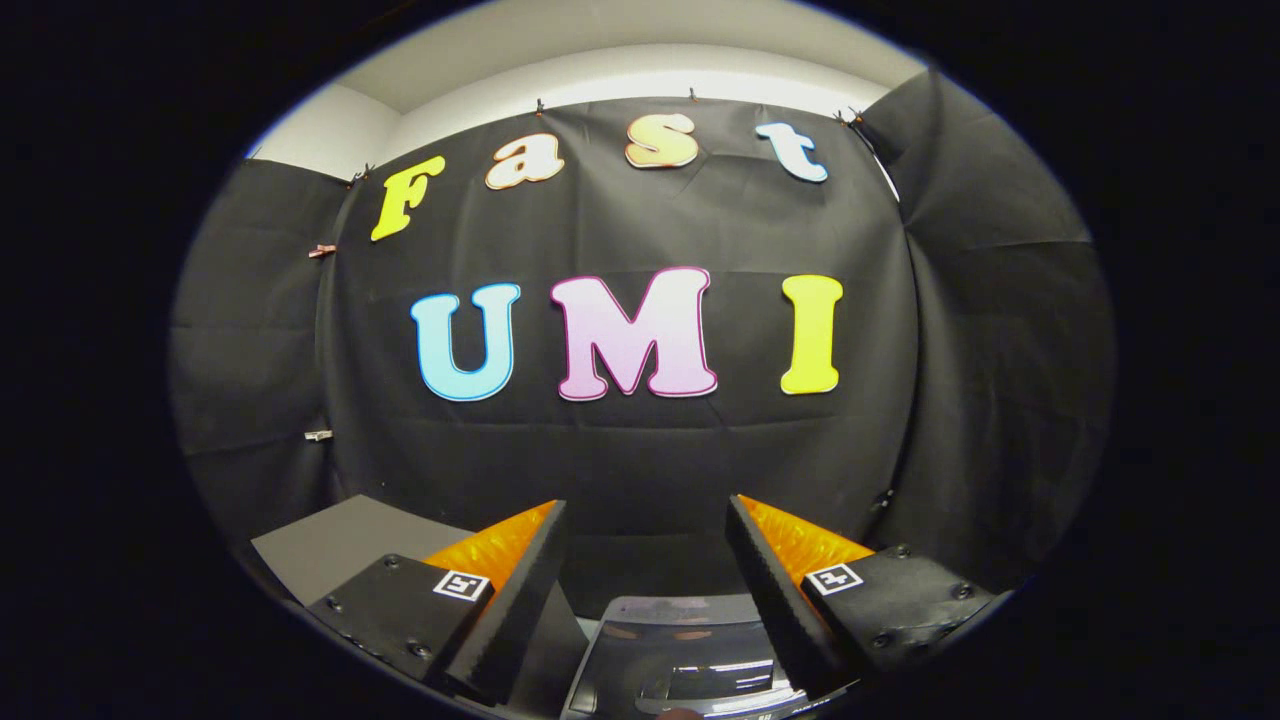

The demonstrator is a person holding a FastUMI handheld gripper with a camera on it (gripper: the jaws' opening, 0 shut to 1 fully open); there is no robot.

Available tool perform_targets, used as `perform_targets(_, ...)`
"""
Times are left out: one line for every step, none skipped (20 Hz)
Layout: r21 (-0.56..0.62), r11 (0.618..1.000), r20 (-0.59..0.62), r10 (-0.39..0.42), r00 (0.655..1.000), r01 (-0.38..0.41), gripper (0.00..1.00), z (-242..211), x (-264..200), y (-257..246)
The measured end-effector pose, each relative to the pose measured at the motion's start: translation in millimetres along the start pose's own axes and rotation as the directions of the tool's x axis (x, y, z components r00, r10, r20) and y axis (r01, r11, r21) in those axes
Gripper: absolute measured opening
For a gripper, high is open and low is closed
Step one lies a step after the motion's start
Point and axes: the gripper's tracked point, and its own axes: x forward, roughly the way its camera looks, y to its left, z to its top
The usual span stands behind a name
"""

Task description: Put the clothes into the washing machine and then close the washing machine lid.

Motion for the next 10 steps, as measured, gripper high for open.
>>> perform_targets(0.003,1.0,0.006,0.0,1.0,0.0,0.99,4,-7,6)
perform_targets(0.015,1.0,0.016,0.008,1.0,-0.008,0.99,7,-13,13)
perform_targets(0.03,0.999,0.031,0.015,0.999,-0.016,0.99,13,-19,21)
perform_targets(0.037,0.999,0.046,0.027,0.999,-0.029,0.99,16,-24,30)
perform_targets(0.031,0.999,0.059,0.038,0.998,-0.04,0.99,19,-31,38)
perform_targets(0.019,0.998,0.067,0.055,0.996,-0.057,0.99,21,-35,46)
perform_targets(0.006,0.997,0.067,0.072,0.995,-0.072,0.99,20,-38,54)
perform_targets(-0.001,0.997,0.06,0.083,0.995,-0.083,0.99,17,-40,59)
perform_targets(0.002,0.995,0.057,0.095,0.994,-0.095,0.99,17,-42,65)
perform_targets(0.004,0.995,0.055,0.103,0.993,-0.103,0.99,17,-42,69)
